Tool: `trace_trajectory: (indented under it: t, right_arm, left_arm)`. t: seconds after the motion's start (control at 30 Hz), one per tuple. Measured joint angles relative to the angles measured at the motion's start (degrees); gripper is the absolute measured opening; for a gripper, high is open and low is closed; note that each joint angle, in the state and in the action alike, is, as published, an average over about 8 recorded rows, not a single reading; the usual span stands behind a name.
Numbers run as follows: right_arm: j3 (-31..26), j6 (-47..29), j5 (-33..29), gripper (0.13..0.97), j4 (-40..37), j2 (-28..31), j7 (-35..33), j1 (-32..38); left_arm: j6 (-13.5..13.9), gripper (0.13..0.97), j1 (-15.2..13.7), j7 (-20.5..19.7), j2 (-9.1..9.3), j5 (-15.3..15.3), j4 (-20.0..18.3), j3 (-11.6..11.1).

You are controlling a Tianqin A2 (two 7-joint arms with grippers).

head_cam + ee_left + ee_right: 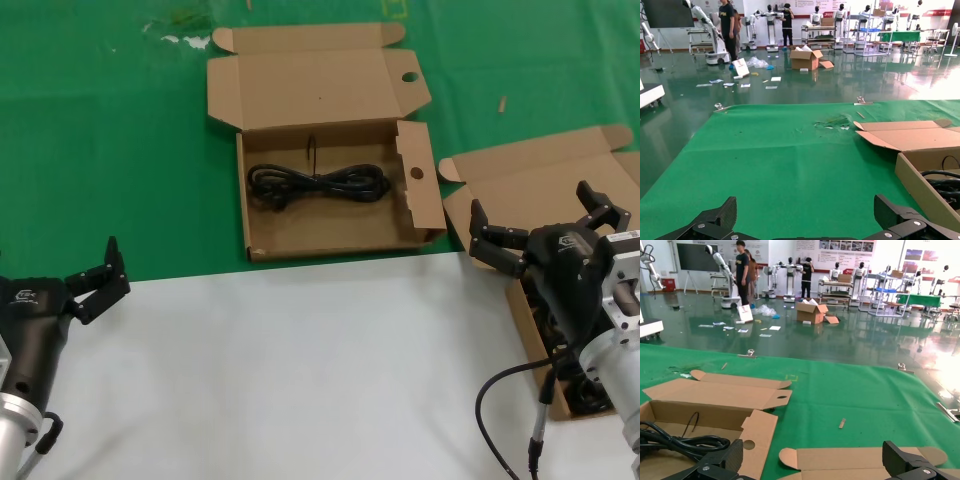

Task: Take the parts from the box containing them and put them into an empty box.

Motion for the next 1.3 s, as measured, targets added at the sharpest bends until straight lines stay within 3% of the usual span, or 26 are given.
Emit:
trace_trajectory:
  t: [1.3]
  right_arm:
    - [0.00, 0.00, 0.00, 0.966, 0.00, 0.00, 0.00, 0.00]
  left_arm:
    - [0.00, 0.966, 0.00, 0.00, 0.00, 0.00, 0.00, 0.00]
